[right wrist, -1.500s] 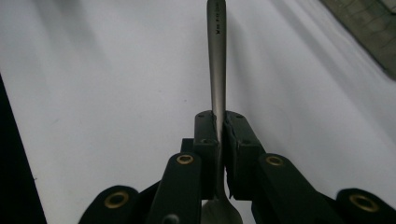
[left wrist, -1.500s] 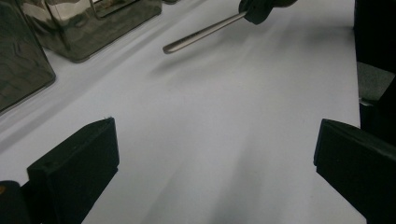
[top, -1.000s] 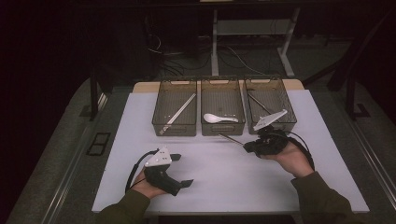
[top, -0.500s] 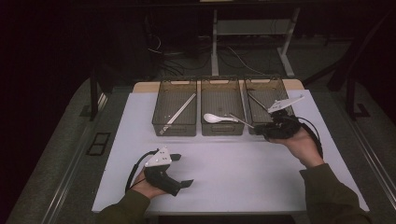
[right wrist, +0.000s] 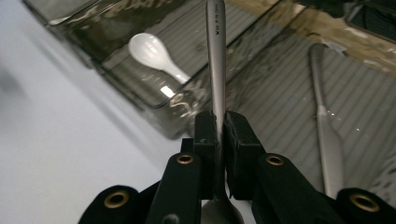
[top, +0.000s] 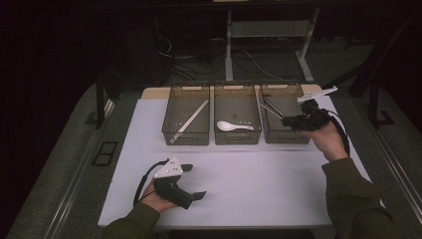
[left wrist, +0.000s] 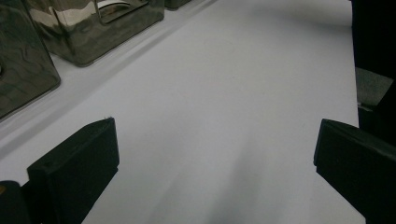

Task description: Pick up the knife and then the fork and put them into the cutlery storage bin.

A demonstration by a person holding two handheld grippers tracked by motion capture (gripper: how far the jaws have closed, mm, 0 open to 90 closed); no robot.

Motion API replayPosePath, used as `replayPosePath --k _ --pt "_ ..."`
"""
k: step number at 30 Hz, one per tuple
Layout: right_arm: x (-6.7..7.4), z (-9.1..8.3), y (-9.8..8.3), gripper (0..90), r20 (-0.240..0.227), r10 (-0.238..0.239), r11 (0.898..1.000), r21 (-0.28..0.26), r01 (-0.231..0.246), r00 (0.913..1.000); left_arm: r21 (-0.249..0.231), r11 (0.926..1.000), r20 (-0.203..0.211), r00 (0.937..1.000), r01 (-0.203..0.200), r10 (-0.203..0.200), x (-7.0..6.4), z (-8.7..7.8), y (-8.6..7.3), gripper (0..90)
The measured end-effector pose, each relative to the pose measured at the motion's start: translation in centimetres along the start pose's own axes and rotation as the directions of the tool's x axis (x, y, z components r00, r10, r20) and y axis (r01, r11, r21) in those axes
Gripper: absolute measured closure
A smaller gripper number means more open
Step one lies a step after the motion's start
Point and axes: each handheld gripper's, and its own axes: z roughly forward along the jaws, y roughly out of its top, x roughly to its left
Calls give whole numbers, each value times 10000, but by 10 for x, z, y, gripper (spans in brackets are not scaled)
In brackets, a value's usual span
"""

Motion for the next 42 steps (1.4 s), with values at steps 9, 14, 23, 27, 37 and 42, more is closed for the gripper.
replayPosePath --k 9,14,23,27,37,42 --pt "-31 12 7 837 637 433 9986 282 -452 9970 7 10000 45 10000 17 -17 -2 1 0 0" --pt "-47 27 9 837 1040 536 9965 582 -598 9931 3 10000 103 9999 -26 26 -1 0 0 0" --pt "-64 56 4 836 1167 1059 9900 808 -1157 9875 -71 10000 173 9999 4 -3 -1 0 -1 0" --pt "-67 66 0 825 1320 1211 9866 931 -1339 9838 -5 10000 200 9998 16 -16 -1 1 -1 0" --pt "-63 53 2 515 1005 1503 9878 264 -1537 9835 16 10000 179 9998 -34 33 -2 1 0 0" --pt "-55 42 3 460 598 1327 9911 -183 -1319 9893 12 10000 169 9998 -39 39 -2 1 0 0"
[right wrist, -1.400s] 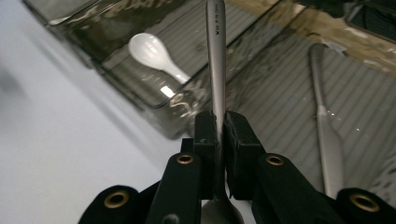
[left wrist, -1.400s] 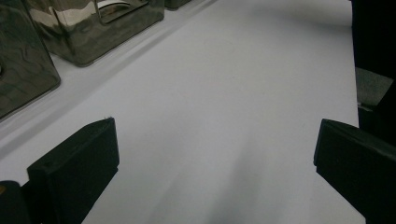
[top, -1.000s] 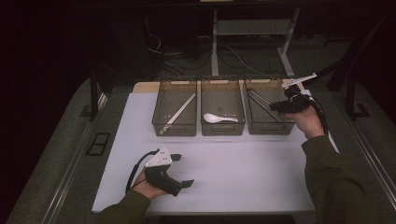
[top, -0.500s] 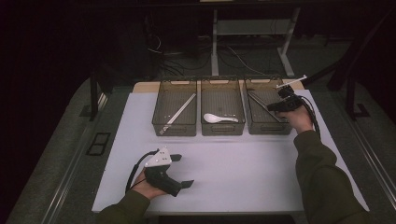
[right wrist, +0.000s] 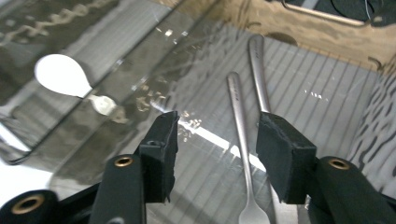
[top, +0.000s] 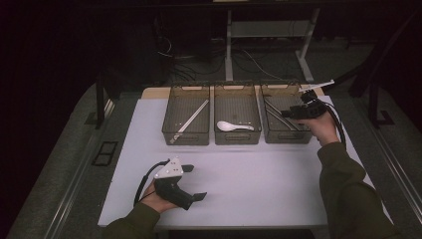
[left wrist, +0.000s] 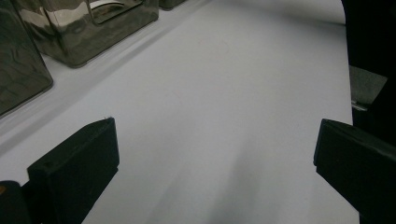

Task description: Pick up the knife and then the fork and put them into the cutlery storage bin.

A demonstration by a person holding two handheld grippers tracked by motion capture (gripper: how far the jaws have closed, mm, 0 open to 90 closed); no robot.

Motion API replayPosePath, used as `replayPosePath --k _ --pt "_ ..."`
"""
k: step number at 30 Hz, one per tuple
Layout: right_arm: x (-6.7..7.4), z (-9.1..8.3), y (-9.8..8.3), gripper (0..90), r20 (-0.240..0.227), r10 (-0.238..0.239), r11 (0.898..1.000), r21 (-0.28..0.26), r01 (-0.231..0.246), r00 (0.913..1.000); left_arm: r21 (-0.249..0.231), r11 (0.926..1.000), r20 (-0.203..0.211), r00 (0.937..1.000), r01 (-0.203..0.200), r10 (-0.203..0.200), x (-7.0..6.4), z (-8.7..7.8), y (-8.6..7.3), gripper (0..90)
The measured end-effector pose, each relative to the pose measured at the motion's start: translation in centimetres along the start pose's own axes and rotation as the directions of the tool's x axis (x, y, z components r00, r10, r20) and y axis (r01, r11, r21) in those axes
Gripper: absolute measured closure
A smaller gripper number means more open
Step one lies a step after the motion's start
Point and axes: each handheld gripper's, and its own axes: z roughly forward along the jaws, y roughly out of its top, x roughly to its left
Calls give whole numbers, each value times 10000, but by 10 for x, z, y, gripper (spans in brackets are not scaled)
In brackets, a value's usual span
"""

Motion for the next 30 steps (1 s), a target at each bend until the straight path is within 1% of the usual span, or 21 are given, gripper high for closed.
replayPosePath --k 2,4,6,9,11,20,24,25,27,30 --pt "2 -3 -1 446 -187 -16 10000 -37 15 9998 5 10000 -5 10000 -17 17 0 0 0 0" --pt "5 -7 -2 439 -274 -93 9999 -111 90 9996 4 10000 -7 10000 -27 27 0 0 0 0" --pt "8 -10 -5 432 -392 -107 9996 -283 96 9992 -22 10000 -6 10000 -17 17 0 -1 0 0" --pt "10 -14 -9 404 -680 13 9984 -568 -51 9977 -43 10000 9 10000 -24 24 0 -1 0 0" --pt "12 -17 -13 380 -764 -62 9975 -711 8 9971 -34 10000 4 10000 -23 23 0 -1 0 0" --pt "24 -34 -29 313 -531 -296 9908 -1333 223 9982 -4 10000 -26 10000 8 -8 0 0 0 0" --pt "34 -42 -36 295 -403 -665 9855 -1590 593 9970 -3 10000 -32 10000 17 -17 1 0 0 0" --pt "38 -44 -39 289 -461 -695 9848 -1628 612 9965 -4 10000 -26 10000 24 -24 1 0 0 0" --pt "43 -46 -43 280 -457 -923 9812 -1741 830 9947 6 10000 -23 10000 31 -31 1 0 0 0" --pt "51 -51 -50 267 -448 -1094 9767 -1904 990 9930 14 10000 -34 10000 36 -36 1 0 0 0"
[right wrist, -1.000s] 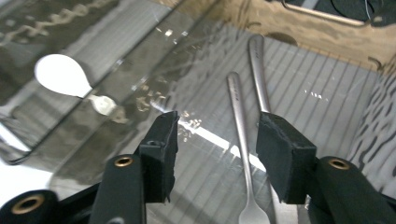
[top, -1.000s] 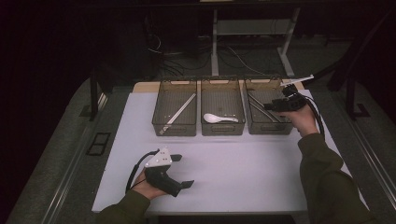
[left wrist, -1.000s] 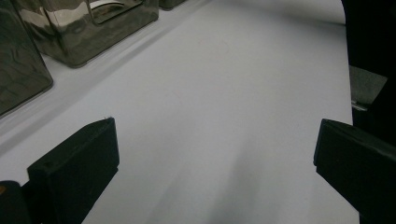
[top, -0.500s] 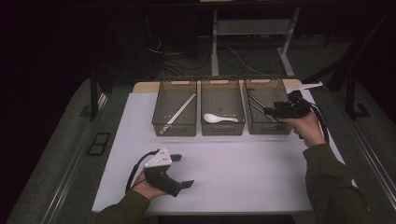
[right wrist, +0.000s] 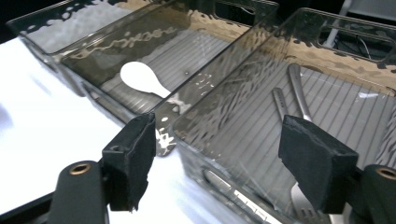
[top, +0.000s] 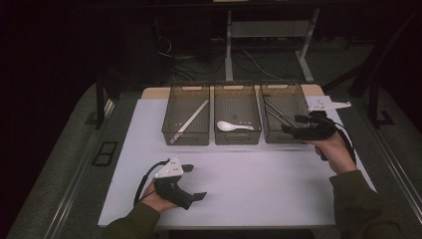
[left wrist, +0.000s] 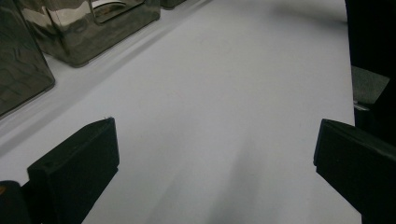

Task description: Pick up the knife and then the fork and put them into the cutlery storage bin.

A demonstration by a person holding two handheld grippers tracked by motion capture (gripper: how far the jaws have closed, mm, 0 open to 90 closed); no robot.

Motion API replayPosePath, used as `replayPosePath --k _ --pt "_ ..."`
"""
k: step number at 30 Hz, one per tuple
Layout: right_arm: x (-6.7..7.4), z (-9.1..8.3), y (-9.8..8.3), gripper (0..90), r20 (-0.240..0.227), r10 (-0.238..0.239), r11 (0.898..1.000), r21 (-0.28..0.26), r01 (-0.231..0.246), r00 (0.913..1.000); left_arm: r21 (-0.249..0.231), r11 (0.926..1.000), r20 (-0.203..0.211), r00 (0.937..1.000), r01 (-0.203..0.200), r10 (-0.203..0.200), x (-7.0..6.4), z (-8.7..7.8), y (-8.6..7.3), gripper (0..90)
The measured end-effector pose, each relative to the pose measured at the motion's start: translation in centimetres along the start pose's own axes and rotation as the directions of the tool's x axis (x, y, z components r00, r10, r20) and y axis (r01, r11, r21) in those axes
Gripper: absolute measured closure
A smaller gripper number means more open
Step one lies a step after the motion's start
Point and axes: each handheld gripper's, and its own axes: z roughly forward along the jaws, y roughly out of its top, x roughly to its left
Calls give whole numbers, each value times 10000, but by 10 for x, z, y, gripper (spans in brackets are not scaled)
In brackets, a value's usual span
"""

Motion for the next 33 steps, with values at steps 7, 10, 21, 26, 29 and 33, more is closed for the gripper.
replayPosePath --k 7,10,21,26,29,33 --pt "19 -8 -14 209 -37 -291 9991 -293 290 9996 2 10000 -14 10000 -9 9 0 -1 0 0" --pt "26 -11 -22 205 -132 -342 9985 -430 336 9993 -9 10000 -19 10000 -17 17 0 -1 0 0" --pt "45 -16 -51 174 -290 -477 9968 -653 458 9984 -47 10000 -75 10000 7 -8 -1 -3 -1 0" --pt "53 -18 -64 172 -492 -508 9966 -670 475 9975 -53 10000 -100 9999 11 -12 -1 -4 -1 0" --pt "56 -18 -71 164 -491 -532 9962 -721 496 9974 -23 10000 -109 9999 -25 24 -1 -4 -1 0" --pt "59 -19 -80 164 -576 -489 9966 -688 449 9971 -92 10000 -127 9999 30 -31 -1 -5 -1 0"
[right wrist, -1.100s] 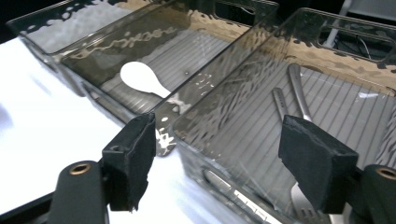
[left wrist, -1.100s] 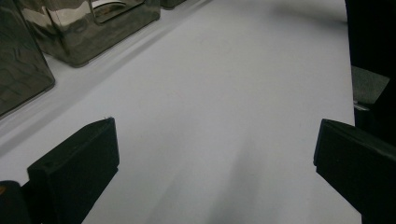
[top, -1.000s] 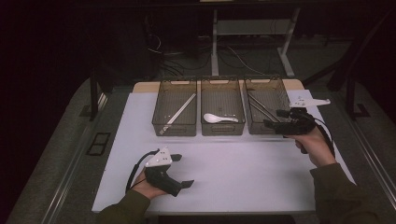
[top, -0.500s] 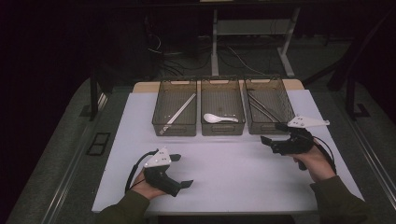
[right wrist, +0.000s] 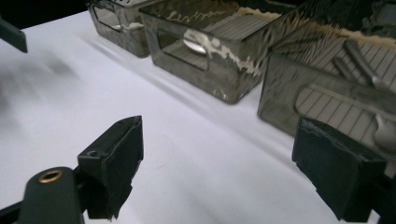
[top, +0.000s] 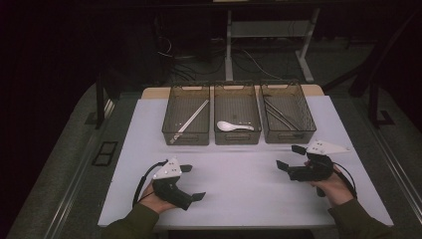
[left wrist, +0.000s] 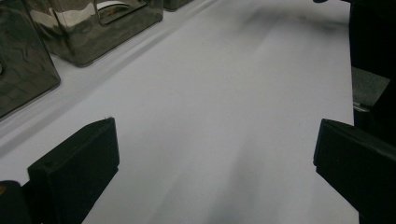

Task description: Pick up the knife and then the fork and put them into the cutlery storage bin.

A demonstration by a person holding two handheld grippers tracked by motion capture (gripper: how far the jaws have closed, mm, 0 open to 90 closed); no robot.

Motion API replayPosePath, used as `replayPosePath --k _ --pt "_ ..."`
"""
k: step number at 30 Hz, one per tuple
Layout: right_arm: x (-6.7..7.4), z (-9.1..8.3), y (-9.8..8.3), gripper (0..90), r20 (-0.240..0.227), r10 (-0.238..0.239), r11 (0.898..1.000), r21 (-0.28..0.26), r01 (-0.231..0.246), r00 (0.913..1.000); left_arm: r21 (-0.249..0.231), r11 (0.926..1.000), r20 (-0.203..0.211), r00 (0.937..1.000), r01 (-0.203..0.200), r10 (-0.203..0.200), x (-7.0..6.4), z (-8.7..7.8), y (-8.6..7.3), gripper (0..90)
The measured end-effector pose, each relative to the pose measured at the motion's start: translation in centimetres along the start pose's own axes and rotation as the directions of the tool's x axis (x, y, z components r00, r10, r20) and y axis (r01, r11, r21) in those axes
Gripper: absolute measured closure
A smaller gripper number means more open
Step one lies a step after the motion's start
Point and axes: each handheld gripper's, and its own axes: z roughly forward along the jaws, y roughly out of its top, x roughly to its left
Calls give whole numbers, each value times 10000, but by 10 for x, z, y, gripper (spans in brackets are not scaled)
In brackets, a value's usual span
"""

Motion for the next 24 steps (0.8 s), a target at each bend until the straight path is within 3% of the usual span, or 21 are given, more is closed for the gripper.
replayPosePath --k 19,24 --pt "2 -29 -31 163 -151 156 9969 -774 -167 9998 55 10000 17 10000 -59 59 0 0 0 0" --pt "3 -30 -34 162 -59 105 9975 -701 -109 9999 80 10000 -9 10000 -53 53 0 0 0 0"
